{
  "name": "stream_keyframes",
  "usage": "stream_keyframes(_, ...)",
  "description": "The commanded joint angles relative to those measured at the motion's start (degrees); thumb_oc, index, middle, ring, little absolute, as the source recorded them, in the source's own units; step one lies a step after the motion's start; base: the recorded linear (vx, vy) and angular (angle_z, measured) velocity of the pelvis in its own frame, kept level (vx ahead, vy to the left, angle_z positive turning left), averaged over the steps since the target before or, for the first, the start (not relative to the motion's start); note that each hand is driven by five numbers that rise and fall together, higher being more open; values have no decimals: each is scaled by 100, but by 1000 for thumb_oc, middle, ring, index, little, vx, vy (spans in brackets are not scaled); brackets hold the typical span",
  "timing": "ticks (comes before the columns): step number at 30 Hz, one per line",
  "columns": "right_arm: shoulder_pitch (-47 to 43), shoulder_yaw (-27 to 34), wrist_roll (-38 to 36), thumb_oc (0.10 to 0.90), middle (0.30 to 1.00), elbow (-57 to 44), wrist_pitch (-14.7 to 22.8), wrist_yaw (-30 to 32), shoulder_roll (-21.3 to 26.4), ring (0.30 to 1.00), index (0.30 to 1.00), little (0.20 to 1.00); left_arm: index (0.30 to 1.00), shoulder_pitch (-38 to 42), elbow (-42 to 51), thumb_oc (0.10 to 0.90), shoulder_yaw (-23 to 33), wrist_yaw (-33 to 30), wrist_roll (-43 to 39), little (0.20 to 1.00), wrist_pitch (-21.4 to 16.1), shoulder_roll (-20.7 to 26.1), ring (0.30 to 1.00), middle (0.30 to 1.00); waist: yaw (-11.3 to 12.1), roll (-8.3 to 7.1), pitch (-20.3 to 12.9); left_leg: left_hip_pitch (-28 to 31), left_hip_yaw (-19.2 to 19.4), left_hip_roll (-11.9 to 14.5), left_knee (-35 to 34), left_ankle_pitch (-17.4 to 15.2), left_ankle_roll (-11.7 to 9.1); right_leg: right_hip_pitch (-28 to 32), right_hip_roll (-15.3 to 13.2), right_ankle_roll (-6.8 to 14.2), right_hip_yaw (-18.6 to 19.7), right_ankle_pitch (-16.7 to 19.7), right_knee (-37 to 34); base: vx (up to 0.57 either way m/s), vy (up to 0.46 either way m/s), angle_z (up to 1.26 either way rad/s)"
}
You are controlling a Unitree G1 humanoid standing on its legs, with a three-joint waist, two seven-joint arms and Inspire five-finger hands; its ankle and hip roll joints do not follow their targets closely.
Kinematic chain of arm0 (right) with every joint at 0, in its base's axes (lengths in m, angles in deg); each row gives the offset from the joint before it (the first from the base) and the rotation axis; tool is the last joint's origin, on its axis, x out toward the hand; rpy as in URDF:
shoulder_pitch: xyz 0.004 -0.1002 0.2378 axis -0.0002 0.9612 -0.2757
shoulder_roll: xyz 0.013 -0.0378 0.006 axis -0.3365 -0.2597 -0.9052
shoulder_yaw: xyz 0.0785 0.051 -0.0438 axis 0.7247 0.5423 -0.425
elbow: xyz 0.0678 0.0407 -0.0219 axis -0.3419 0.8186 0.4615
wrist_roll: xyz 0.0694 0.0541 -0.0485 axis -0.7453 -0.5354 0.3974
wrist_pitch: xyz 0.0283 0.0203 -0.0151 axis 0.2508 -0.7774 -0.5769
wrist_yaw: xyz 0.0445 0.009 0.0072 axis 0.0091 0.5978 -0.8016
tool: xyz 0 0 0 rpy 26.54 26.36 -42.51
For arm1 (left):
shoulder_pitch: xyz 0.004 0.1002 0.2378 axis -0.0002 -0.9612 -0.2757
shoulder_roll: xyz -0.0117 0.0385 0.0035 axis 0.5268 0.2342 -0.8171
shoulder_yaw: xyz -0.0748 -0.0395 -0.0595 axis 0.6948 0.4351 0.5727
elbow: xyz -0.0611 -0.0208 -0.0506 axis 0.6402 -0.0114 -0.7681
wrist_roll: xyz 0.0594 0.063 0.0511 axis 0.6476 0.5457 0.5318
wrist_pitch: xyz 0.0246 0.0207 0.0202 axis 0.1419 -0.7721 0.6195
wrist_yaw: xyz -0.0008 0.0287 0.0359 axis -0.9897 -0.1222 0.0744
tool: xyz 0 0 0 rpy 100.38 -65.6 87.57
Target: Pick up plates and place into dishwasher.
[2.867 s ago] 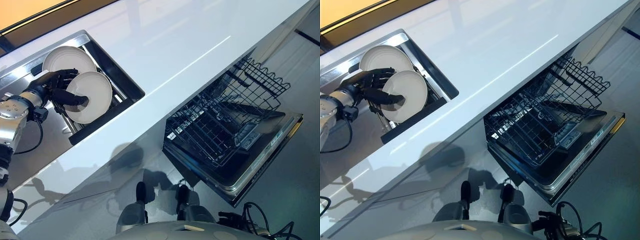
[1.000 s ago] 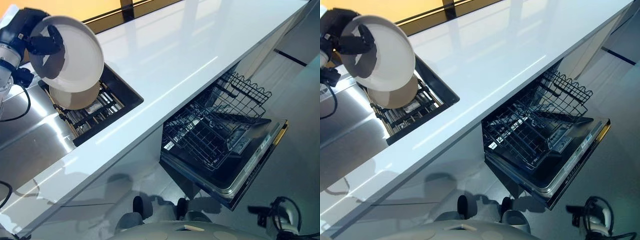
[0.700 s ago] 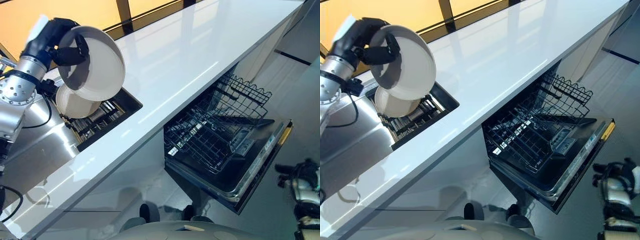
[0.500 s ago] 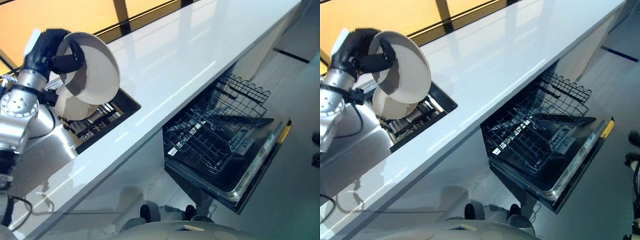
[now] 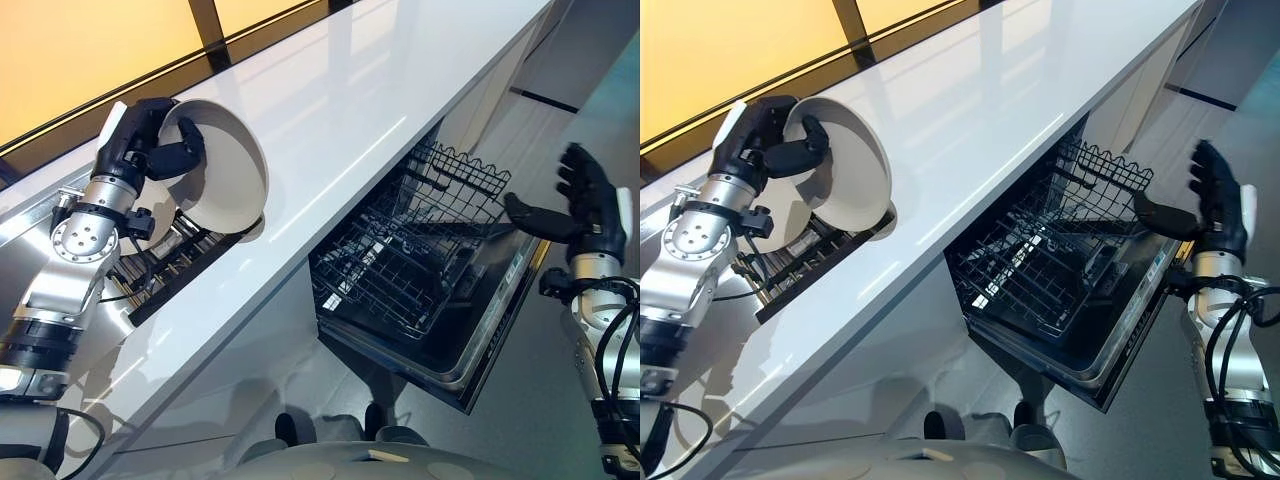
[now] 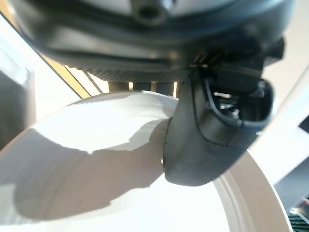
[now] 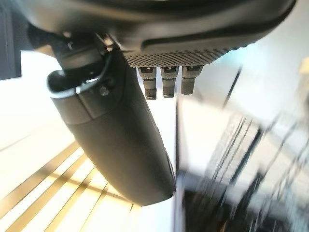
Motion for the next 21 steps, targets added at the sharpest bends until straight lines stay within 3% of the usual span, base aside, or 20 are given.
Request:
stream_keyframes(1, -697, -60, -359, 800, 900, -691, 699, -629, 302, 900, 900, 900, 300, 802, 359, 100, 433, -241, -6, 200, -1021, 193, 300, 300, -18, -136, -350, 256, 25, -372, 32, -618, 99, 234, -135, 468, -88, -141, 68, -7, -19, -5)
stream_keyframes(6, -929, -315, -664, 800, 900, -815, 559, -1044, 183, 900, 900, 900, 300, 909, 512, 100, 239, -502, 334, 200, -1428, -67, 300, 300, -21, -166, -380, 251, 31, -357, 32, -609, 87, 240, -136, 451, -112, -135, 66, 0, 0, 0)
stream_keyframes(14, -1313, -841, -1162, 800, 900, -1104, 2, -1512, -9, 900, 900, 900, 300, 1315, 692, 100, -319, -842, 1151, 200, -1775, -340, 300, 300, -72, -204, -437, 248, 43, -349, 32, -599, 71, 237, -118, 432, -96, -125, 65, -6, -6, 0)
stream_keyframes(21, -1479, -996, -1284, 800, 900, -1249, -160, -1489, -182, 900, 900, 900, 300, 1547, 826, 100, -603, -1069, 1397, 200, -1733, -521, 300, 300, -115, -230, -449, 225, 80, -346, 32, -538, 73, 207, -108, 420, -80, -62, 70, 4, -12, 0)
